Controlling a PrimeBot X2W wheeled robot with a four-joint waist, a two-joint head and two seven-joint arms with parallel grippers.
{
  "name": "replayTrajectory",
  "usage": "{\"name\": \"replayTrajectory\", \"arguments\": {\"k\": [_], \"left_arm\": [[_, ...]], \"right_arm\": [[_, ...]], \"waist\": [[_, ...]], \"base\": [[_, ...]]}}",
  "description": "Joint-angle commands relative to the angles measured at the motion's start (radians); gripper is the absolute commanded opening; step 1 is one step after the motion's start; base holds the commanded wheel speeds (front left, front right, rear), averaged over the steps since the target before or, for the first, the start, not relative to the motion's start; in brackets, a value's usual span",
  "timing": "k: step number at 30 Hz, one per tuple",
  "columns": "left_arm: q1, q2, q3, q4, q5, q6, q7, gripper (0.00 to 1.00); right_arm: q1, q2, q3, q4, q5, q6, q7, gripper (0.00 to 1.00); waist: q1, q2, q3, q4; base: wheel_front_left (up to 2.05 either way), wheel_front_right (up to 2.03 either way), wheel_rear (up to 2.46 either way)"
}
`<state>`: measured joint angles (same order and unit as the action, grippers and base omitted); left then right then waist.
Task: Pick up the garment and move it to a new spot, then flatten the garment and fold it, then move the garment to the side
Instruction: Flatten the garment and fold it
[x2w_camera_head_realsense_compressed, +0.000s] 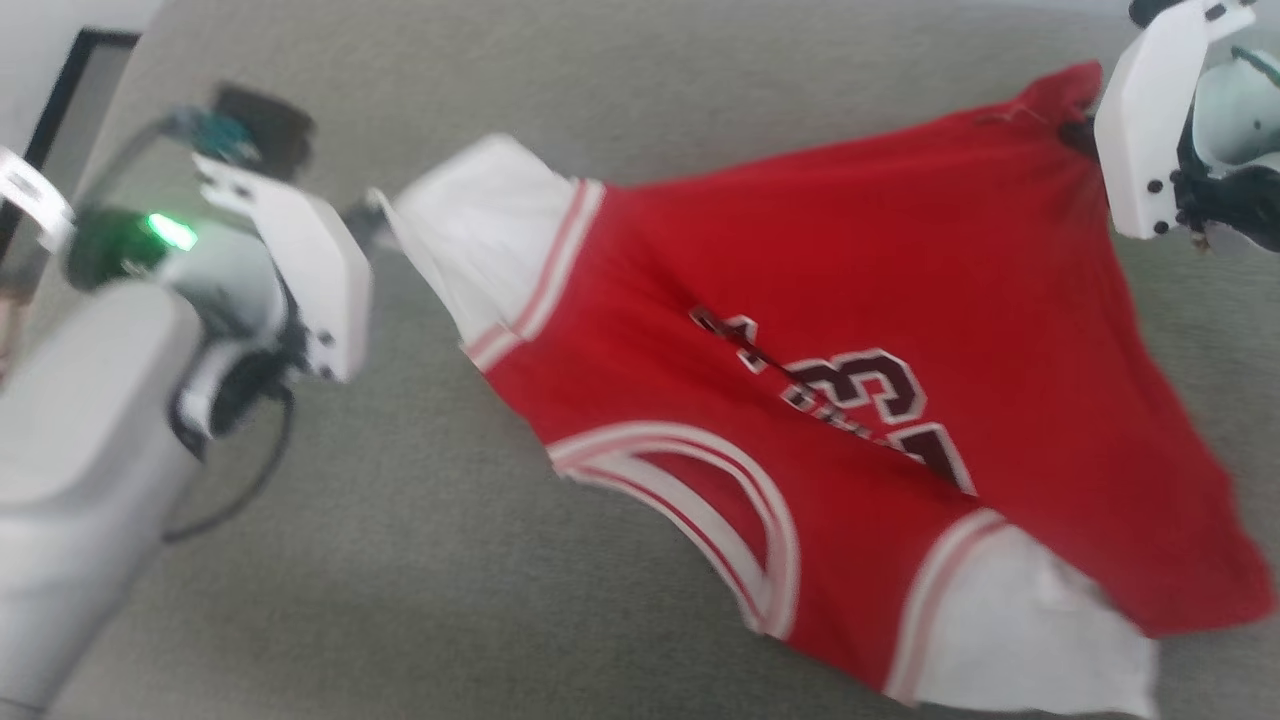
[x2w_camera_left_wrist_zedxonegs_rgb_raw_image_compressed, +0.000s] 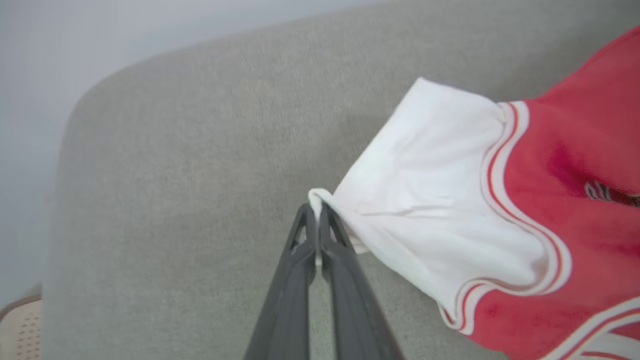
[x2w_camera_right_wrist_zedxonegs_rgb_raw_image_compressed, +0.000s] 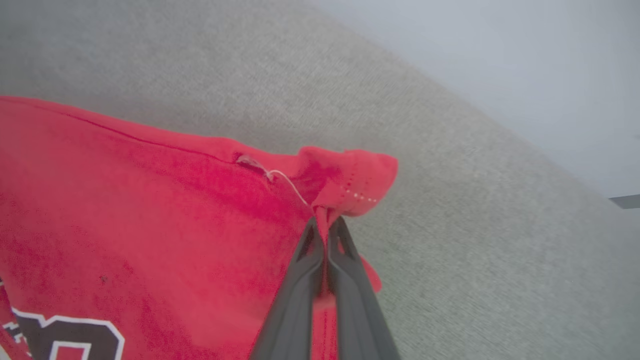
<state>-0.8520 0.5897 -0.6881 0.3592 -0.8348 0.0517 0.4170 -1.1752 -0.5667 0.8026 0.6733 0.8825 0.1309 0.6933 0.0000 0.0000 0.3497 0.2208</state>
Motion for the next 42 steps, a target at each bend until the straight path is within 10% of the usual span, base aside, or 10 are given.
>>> {"name": "replayTrajectory", "arguments": {"k": [1, 13, 26, 42], "left_arm": [[-0.052, 0.028, 0.012, -0.018, 0.017, 0.010, 0.034, 0.00], [-0.269, 0.123, 0.038, -0.020, 0.054, -0.008, 0.171, 0.00], [-0.467, 0.102, 0.032, 0.095, 0.100, -0.052, 0.176, 0.00], [-0.890, -0.060, 0.046, 0.428, 0.300, -0.012, -0.287, 0.00]], "right_arm": [[-0.015, -0.009, 0.004, -0.027, 0.013, 0.000, -0.024, 0.00], [-0.055, -0.043, -0.009, -0.150, 0.036, 0.000, -0.099, 0.00], [-0.096, -0.038, -0.064, -0.197, 0.007, 0.000, -0.168, 0.00], [-0.363, 0.125, -0.198, 0.160, -0.297, 0.000, -0.610, 0.00]], "waist": [[0.0000, 0.0000, -0.051, -0.059], [0.0000, 0.0000, -0.146, -0.170], [0.0000, 0.0000, -0.181, -0.214], [0.0000, 0.0000, 0.092, -0.246]], "base": [[0.00, 0.00, 0.00], [0.00, 0.00, 0.00], [0.00, 0.00, 0.00], [0.00, 0.00, 0.00]]}}
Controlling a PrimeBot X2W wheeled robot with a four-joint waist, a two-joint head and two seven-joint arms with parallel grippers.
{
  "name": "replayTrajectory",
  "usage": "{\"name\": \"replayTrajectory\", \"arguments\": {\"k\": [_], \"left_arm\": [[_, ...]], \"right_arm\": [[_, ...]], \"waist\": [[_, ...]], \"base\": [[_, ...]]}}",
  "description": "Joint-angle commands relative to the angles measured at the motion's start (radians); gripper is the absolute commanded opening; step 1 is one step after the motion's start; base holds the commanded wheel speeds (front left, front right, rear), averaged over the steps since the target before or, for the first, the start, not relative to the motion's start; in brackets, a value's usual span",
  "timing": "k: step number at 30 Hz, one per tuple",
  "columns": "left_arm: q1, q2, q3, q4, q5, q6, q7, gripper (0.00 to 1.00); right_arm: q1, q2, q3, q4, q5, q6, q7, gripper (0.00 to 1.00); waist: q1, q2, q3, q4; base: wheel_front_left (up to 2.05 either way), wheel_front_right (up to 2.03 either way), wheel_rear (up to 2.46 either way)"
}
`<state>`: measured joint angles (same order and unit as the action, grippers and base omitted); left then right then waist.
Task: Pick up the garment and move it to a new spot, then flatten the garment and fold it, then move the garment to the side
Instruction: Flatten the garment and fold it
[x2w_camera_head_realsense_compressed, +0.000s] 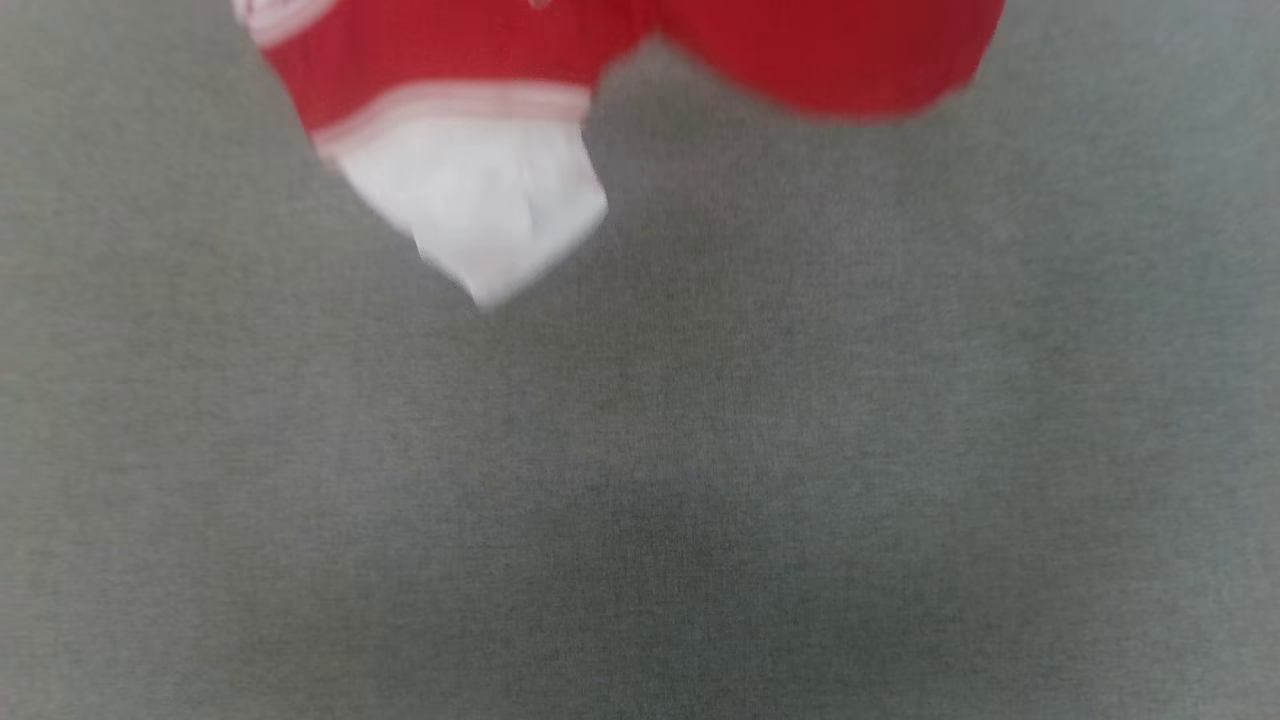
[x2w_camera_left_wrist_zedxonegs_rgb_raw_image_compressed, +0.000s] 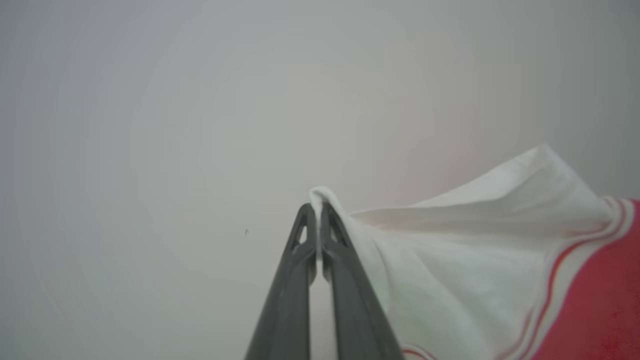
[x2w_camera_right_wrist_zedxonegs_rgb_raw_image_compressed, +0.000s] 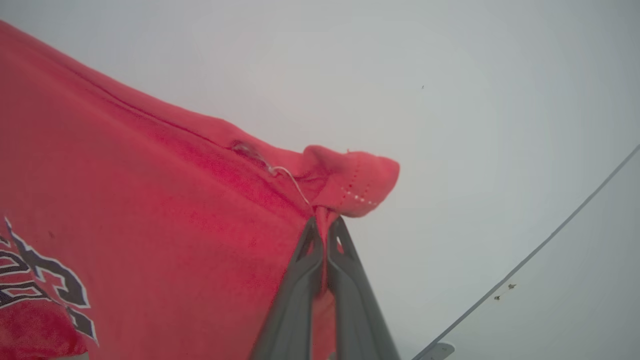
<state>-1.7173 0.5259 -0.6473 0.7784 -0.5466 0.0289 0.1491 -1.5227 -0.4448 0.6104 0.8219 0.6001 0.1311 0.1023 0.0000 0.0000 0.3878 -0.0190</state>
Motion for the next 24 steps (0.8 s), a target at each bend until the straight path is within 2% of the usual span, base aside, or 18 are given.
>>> {"name": "replayTrajectory", "arguments": {"k": [1, 6, 7, 9, 12, 13, 14, 15, 16, 20, 24], "left_arm": [[-0.053, -0.001, 0.001, 0.028, 0.033, 0.016, -0.061, 0.00], [-0.178, -0.039, 0.012, 0.103, 0.084, 0.045, -0.295, 0.00], [-0.187, -0.046, 0.013, 0.121, 0.087, 0.045, -0.323, 0.00], [-0.191, -0.065, 0.001, 0.156, 0.088, 0.016, -0.351, 0.00], [-0.153, -0.081, -0.028, 0.213, 0.091, -0.031, -0.358, 0.00], [-0.153, -0.081, -0.028, 0.213, 0.091, -0.031, -0.358, 0.00], [-0.112, -0.093, -0.049, 0.246, 0.090, -0.066, -0.352, 0.00], [-0.112, -0.093, -0.049, 0.246, 0.090, -0.066, -0.352, 0.00], [-0.082, -0.098, -0.057, 0.261, 0.082, -0.085, -0.346, 0.00], [0.044, -0.104, -0.091, 0.303, 0.052, -0.135, -0.291, 0.00], [0.196, -0.110, -0.115, 0.307, -0.011, -0.155, -0.205, 0.00]], "right_arm": [[-0.034, 0.014, -0.016, 0.039, -0.040, -0.001, -0.058, 0.00], [-0.122, 0.054, -0.059, 0.163, -0.158, -0.001, -0.233, 0.00], [-0.128, 0.065, -0.061, 0.187, -0.175, -0.001, -0.249, 0.00], [-0.135, 0.079, -0.052, 0.222, -0.204, -0.001, -0.273, 0.00], [-0.098, 0.104, -0.035, 0.263, -0.192, -0.001, -0.266, 0.00], [-0.098, 0.104, -0.035, 0.263, -0.192, -0.001, -0.266, 0.00], [-0.064, 0.103, -0.006, 0.280, -0.182, -0.001, -0.242, 0.00], [-0.064, 0.103, -0.006, 0.280, -0.182, -0.001, -0.242, 0.00], [-0.044, 0.110, 0.006, 0.279, -0.165, -0.001, -0.230, 0.00], [0.051, 0.097, 0.065, 0.261, -0.100, -0.001, -0.170, 0.00], [0.163, 0.060, 0.122, 0.203, -0.012, -0.001, -0.121, 0.00]], "waist": [[0.0000, 0.0000, 0.068, -0.005], [0.0000, 0.0000, 0.120, 0.010], [0.0000, 0.0000, 0.124, 0.015], [0.0000, 0.0000, 0.129, 0.027], [0.0000, 0.0000, 0.124, 0.043], [0.0000, 0.0000, 0.124, 0.043], [0.0000, 0.0000, 0.115, 0.056], [0.0000, 0.0000, 0.115, 0.056], [0.0000, 0.0000, 0.109, 0.062], [0.0000, 0.0000, 0.075, 0.076], [0.0000, 0.0000, 0.038, 0.086]], "base": [[0.00, 0.00, 0.00], [0.00, 0.00, 0.00], [0.00, 0.00, 0.00], [0.00, 0.00, 0.00], [0.00, 0.00, 0.00], [0.00, 0.00, 0.00], [0.00, 0.00, 0.00], [0.00, 0.00, 0.00], [0.00, 0.00, 0.00], [0.00, 0.00, 0.00], [0.00, 0.00, 0.00]]}}
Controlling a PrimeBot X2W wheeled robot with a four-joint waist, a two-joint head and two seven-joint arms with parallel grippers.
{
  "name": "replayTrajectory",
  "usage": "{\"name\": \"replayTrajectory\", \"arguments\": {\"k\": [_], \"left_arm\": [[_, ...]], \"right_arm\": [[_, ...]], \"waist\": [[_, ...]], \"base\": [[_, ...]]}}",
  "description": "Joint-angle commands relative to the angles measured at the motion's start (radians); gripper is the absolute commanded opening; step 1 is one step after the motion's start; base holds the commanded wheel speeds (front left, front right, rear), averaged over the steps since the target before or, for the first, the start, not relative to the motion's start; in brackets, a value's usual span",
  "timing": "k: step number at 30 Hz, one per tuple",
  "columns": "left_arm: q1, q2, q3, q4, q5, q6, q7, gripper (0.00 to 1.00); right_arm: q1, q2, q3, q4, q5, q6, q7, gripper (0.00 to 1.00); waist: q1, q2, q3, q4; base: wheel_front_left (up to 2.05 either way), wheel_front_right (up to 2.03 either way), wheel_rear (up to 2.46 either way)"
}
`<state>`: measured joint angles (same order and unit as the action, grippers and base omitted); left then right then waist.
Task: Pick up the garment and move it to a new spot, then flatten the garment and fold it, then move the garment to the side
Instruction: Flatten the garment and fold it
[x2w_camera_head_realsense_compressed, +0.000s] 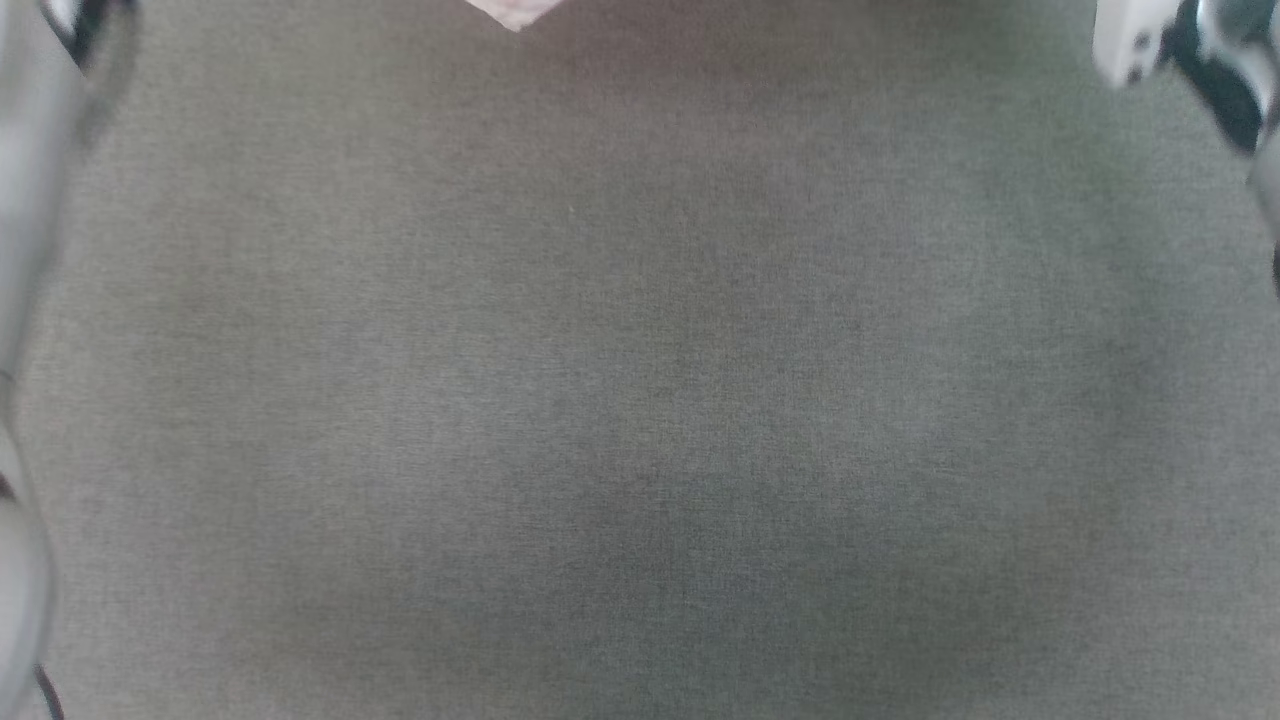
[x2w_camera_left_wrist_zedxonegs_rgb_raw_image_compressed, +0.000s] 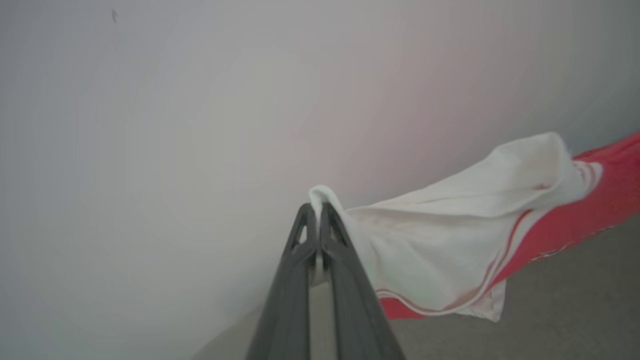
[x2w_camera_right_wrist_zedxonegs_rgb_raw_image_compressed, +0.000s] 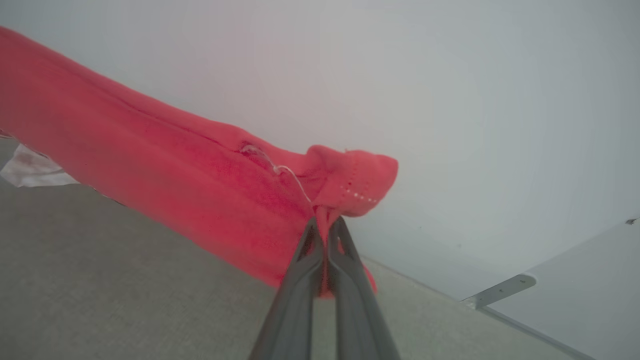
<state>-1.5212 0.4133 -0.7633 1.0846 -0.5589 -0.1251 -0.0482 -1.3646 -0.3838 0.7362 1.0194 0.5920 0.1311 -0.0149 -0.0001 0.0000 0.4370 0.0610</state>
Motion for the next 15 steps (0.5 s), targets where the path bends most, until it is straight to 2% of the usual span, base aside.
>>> {"name": "replayTrajectory", "arguments": {"k": [1, 4, 11, 15], "left_arm": [[0.037, 0.003, -0.001, -0.006, -0.022, -0.004, 0.017, 0.00], [0.157, 0.012, -0.040, -0.066, -0.085, -0.004, 0.115, 0.00], [0.412, 0.123, -0.076, -0.272, -0.235, -0.004, 0.324, 0.00], [0.560, 0.186, -0.071, -0.423, -0.302, 0.046, 0.423, 0.00]], "right_arm": [[0.030, -0.009, 0.008, -0.013, 0.020, -0.001, 0.008, 0.00], [0.111, -0.048, 0.043, -0.079, 0.094, -0.001, 0.054, 0.00], [0.287, -0.154, 0.105, -0.238, 0.226, -0.001, 0.155, 0.00], [0.390, -0.204, 0.108, -0.322, 0.283, -0.001, 0.183, 0.00]], "waist": [[0.0001, 0.0000, -0.020, 0.007], [0.0001, 0.0000, -0.046, 0.013], [0.0001, 0.0000, -0.094, 0.018], [0.0001, 0.0000, -0.118, 0.019]], "base": [[0.00, 0.00, 0.00], [0.00, 0.00, 0.00], [0.00, 0.00, 0.00], [0.00, 0.00, 0.00]]}}
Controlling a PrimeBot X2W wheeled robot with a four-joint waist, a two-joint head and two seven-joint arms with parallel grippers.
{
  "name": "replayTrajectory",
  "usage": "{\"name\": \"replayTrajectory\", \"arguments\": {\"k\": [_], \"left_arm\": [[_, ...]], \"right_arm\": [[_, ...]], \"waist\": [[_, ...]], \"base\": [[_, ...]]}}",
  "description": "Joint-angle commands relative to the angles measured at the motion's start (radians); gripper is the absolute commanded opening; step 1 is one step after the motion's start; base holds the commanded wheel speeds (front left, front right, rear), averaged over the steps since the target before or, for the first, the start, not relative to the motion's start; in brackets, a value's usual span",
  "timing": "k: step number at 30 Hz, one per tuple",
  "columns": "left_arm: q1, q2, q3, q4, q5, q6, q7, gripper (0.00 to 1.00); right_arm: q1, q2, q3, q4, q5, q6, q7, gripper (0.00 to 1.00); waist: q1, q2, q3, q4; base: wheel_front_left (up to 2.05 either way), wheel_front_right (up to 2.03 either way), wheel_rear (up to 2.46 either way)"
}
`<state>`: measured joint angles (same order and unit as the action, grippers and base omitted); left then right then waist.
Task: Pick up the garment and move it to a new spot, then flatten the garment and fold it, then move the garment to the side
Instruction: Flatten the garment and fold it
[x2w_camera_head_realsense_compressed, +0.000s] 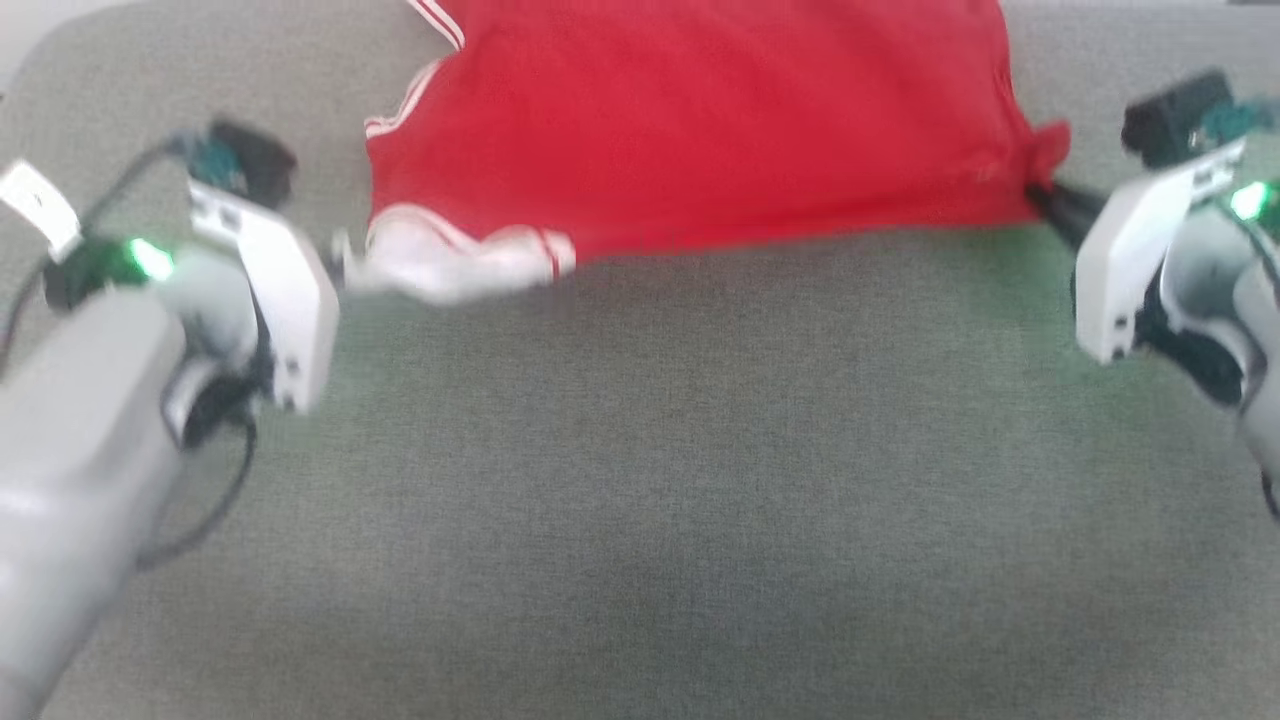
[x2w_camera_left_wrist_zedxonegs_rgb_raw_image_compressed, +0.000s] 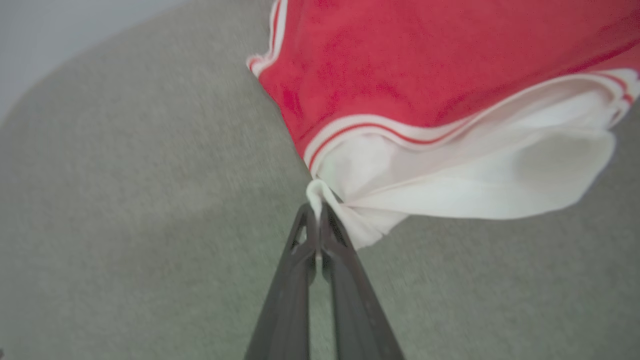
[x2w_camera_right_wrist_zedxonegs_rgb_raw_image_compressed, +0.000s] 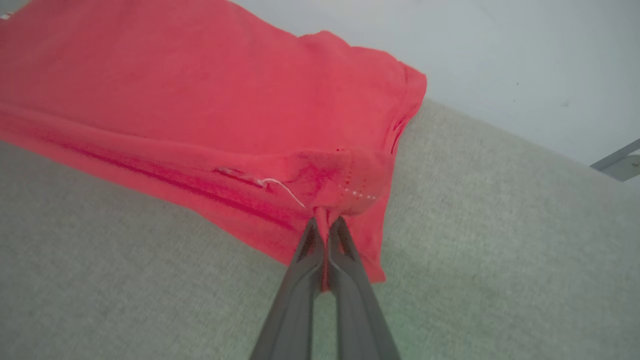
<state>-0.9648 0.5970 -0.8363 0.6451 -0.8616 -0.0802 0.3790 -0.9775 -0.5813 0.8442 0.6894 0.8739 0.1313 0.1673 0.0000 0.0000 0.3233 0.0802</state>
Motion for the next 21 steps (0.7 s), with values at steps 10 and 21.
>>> {"name": "replayTrajectory", "arguments": {"k": [10, 21], "left_arm": [[0.385, 0.195, -0.024, -0.545, -0.086, 0.278, 0.166, 0.00], [0.619, 0.292, -0.052, -0.831, -0.146, 0.464, 0.218, 0.00]], "right_arm": [[0.285, -0.130, -0.027, -0.222, 0.066, -0.001, 0.089, 0.00], [0.590, -0.222, -0.127, -0.450, 0.114, -0.001, 0.207, 0.00]], "waist": [[0.0000, 0.0000, -0.037, -0.001], [0.0000, 0.0000, -0.049, -0.009]], "base": [[0.00, 0.00, 0.00], [0.00, 0.00, 0.00]]}}
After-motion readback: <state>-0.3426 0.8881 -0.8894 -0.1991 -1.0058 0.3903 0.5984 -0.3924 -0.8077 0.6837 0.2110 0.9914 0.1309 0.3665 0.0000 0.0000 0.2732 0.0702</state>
